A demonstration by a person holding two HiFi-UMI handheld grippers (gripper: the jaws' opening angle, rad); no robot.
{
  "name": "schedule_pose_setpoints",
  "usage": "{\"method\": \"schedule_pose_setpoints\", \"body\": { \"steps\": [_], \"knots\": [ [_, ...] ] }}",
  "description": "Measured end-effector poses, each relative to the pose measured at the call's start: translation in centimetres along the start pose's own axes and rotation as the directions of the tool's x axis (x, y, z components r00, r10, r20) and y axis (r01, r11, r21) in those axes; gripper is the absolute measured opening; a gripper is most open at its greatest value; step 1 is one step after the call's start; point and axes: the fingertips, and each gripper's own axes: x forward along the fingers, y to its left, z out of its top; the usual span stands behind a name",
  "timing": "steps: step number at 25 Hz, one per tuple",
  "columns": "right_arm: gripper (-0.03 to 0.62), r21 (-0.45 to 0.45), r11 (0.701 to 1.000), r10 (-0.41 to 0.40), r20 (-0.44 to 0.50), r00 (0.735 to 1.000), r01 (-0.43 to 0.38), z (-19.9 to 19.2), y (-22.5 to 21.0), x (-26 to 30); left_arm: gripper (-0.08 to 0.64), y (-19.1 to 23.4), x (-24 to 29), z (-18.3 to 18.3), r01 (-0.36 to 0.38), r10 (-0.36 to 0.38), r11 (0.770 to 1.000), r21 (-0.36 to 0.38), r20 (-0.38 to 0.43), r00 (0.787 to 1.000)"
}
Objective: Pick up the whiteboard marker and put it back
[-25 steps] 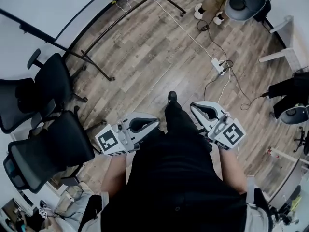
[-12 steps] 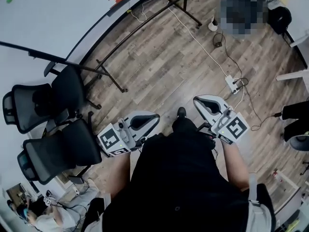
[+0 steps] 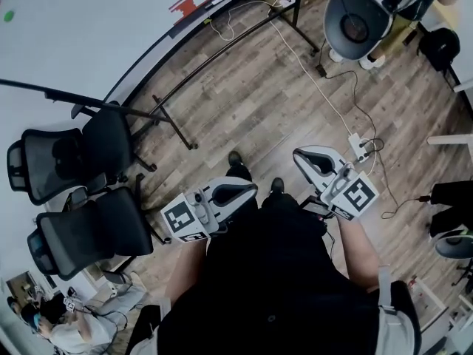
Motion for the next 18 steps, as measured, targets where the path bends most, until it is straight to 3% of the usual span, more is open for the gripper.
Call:
{"method": "schedule_pose_setpoints", "body": {
  "steps": [4,8,13,18],
  "knots": [
    [0.020,-0.017,0.999,-0.044,-0.017,0.999,0.043,0.6,-2.6,2.1,0.011,4.6,0.1,2.5,0.011,-0.012,1.000,0.014,0.061,0.998],
    [0.020,-0.029,0.996,-0.088,-0.018,0.996,0.087,2.6,-4.8,6.1,0.011,10.4,-0.4,4.2,0.040,-0.039,0.999,-0.036,0.029,0.999],
    [0.020,-0.080,0.991,-0.110,-0.014,0.994,0.109,6.1,-7.2,11.7,0.011,15.7,-1.3,8.8,0.090,-0.089,0.996,-0.008,0.065,0.994],
    [0.020,-0.105,0.986,-0.131,-0.029,0.991,0.127,7.6,-9.2,17.8,0.011,21.6,-4.0,11.8,0.091,-0.091,0.996,-0.002,0.101,0.991]
  ]
}}
